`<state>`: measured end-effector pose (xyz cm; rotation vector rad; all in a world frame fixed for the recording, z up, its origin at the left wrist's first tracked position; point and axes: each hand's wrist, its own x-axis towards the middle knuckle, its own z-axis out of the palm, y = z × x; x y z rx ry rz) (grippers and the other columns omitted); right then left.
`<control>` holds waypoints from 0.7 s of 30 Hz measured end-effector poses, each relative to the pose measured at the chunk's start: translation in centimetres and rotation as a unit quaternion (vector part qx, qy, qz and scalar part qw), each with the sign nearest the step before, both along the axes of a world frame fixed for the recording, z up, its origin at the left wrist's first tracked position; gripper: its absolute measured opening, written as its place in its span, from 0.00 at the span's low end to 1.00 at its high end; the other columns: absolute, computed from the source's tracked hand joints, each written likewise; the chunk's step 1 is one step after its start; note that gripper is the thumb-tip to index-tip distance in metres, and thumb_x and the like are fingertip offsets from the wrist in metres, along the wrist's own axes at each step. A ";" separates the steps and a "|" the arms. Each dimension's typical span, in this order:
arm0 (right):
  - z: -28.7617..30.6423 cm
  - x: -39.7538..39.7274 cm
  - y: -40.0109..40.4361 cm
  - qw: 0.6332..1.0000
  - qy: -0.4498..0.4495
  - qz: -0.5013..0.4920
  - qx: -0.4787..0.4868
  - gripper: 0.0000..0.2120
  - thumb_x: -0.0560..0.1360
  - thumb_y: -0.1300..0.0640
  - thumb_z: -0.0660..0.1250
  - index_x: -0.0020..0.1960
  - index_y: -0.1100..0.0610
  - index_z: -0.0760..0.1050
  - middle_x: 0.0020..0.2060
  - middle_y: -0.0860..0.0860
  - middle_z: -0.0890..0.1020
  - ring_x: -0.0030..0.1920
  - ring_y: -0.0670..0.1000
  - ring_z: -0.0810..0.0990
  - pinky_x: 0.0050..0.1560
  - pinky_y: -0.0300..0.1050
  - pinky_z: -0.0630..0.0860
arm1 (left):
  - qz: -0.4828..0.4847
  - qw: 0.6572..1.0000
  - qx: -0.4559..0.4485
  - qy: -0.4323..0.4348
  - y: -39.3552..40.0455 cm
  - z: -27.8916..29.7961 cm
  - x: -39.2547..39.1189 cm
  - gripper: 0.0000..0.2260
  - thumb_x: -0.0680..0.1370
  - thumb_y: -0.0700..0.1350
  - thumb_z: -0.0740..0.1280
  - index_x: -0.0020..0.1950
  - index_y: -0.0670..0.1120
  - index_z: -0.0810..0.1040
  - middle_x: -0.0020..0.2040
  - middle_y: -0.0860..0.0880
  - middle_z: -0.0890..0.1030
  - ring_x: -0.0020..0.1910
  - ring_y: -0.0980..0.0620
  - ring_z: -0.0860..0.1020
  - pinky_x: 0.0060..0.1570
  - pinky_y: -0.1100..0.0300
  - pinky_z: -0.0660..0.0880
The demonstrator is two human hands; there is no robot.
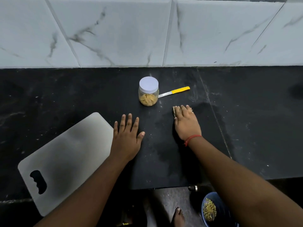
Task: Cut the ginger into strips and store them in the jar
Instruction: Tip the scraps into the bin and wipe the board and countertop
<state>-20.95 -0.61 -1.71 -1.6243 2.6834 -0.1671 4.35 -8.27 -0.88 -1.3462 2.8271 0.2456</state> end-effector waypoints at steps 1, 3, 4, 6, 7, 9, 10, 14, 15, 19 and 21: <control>0.0 0.1 -0.2 1.000 0.003 -0.007 0.002 0.26 0.78 0.50 0.52 0.75 0.54 0.61 0.72 0.54 0.65 0.74 0.59 0.58 0.73 0.56 0.60 | 0.003 1.000 0.002 0.003 0.0 0.1 -0.2 0.34 0.79 0.63 0.34 0.83 0.51 0.47 0.84 0.45 0.46 0.82 0.44 0.40 0.79 0.43 0.40; -0.1 -0.4 -0.3 0.998 0.017 0.056 0.018 0.26 0.79 0.49 0.51 0.76 0.53 0.60 0.73 0.54 0.64 0.75 0.58 0.58 0.73 0.56 0.59 | 0.002 1.000 0.009 0.006 0.2 0.3 -0.5 0.34 0.79 0.64 0.34 0.83 0.51 0.46 0.84 0.46 0.45 0.82 0.45 0.40 0.79 0.44 0.39; 0.0 -1.3 -0.2 0.997 0.016 0.066 0.030 0.26 0.78 0.49 0.50 0.76 0.53 0.60 0.73 0.54 0.64 0.75 0.59 0.58 0.73 0.55 0.60 | 0.000 1.000 0.010 0.005 0.3 0.4 -0.7 0.35 0.79 0.64 0.34 0.83 0.51 0.46 0.84 0.46 0.45 0.82 0.45 0.39 0.79 0.44 0.39; 0.3 -2.4 -0.6 1.000 -0.004 -0.017 0.002 0.27 0.77 0.48 0.47 0.75 0.53 0.61 0.72 0.55 0.65 0.74 0.60 0.59 0.72 0.57 0.60 | -0.002 1.000 0.010 0.000 0.5 0.5 -1.0 0.35 0.78 0.64 0.33 0.83 0.51 0.45 0.84 0.46 0.44 0.82 0.45 0.38 0.79 0.44 0.38; 0.5 -2.0 -1.0 0.999 -0.005 -0.032 0.002 0.27 0.77 0.48 0.48 0.74 0.54 0.62 0.72 0.56 0.65 0.73 0.60 0.59 0.72 0.57 0.60 | 0.001 1.000 0.012 0.000 0.6 0.5 -1.1 0.35 0.78 0.64 0.33 0.83 0.51 0.45 0.84 0.46 0.44 0.82 0.46 0.38 0.79 0.44 0.38; 0.1 -0.8 -1.3 0.996 0.021 0.086 0.021 0.26 0.77 0.49 0.50 0.74 0.53 0.63 0.71 0.55 0.66 0.73 0.60 0.60 0.72 0.57 0.61 | 0.000 1.000 0.012 0.002 1.1 0.5 -1.3 0.35 0.78 0.64 0.34 0.83 0.51 0.46 0.84 0.46 0.45 0.82 0.45 0.39 0.79 0.44 0.39; -0.1 -1.4 -1.2 0.986 0.043 0.159 0.028 0.26 0.77 0.49 0.49 0.74 0.53 0.62 0.71 0.55 0.66 0.73 0.60 0.61 0.71 0.56 0.62 | -0.004 1.000 0.010 -0.002 1.2 0.5 -1.3 0.35 0.79 0.64 0.34 0.83 0.51 0.46 0.84 0.46 0.45 0.82 0.45 0.39 0.79 0.44 0.38; 0.6 -3.2 -1.1 1.000 0.005 -0.023 -0.015 0.27 0.77 0.48 0.48 0.74 0.53 0.62 0.72 0.57 0.66 0.73 0.61 0.59 0.72 0.57 0.59 | 0.009 1.000 0.007 -0.008 1.4 0.6 -0.9 0.35 0.79 0.64 0.34 0.83 0.51 0.47 0.84 0.46 0.46 0.82 0.45 0.40 0.79 0.44 0.39; 0.1 -1.6 -1.2 1.000 0.019 0.003 -0.007 0.27 0.77 0.48 0.50 0.74 0.54 0.62 0.72 0.56 0.65 0.74 0.61 0.59 0.73 0.56 0.58 | 0.015 1.000 0.008 -0.008 1.5 0.6 -0.8 0.35 0.79 0.64 0.34 0.83 0.51 0.47 0.84 0.46 0.46 0.82 0.45 0.40 0.79 0.44 0.39; -0.2 -2.1 -1.0 0.972 0.071 0.222 0.021 0.25 0.78 0.50 0.49 0.73 0.51 0.63 0.70 0.55 0.69 0.71 0.58 0.64 0.72 0.53 0.62 | 0.018 1.000 0.009 -0.019 1.8 0.8 -0.4 0.36 0.78 0.64 0.33 0.83 0.51 0.47 0.84 0.46 0.45 0.82 0.45 0.40 0.79 0.44 0.40; 0.1 -4.6 -0.9 1.000 0.020 -0.007 -0.020 0.25 0.77 0.50 0.49 0.73 0.53 0.65 0.69 0.56 0.69 0.71 0.59 0.63 0.72 0.54 0.60 | 0.031 0.999 0.003 -0.014 1.9 1.1 0.2 0.36 0.78 0.64 0.34 0.83 0.51 0.47 0.83 0.46 0.45 0.82 0.45 0.40 0.79 0.44 0.40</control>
